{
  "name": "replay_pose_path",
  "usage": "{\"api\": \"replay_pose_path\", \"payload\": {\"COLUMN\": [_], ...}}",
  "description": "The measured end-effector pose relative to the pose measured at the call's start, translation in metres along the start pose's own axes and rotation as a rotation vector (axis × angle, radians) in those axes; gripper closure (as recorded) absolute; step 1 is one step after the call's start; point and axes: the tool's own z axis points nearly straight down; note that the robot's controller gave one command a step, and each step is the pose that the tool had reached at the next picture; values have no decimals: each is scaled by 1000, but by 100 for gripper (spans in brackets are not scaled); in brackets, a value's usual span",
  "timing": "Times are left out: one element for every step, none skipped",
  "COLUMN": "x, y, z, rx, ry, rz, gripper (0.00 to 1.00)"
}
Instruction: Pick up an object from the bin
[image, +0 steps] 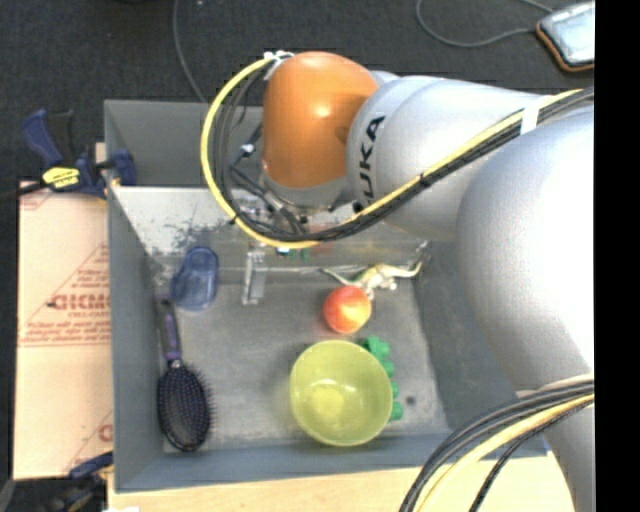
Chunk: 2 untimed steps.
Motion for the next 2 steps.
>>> {"api": "replay_pose_path", "payload": {"x": [0, 23], "y": [0, -56], "z": [0, -9], "rx": [0, 1], "ry": [0, -3], "rz": [0, -137], "gripper": [0, 0]}}
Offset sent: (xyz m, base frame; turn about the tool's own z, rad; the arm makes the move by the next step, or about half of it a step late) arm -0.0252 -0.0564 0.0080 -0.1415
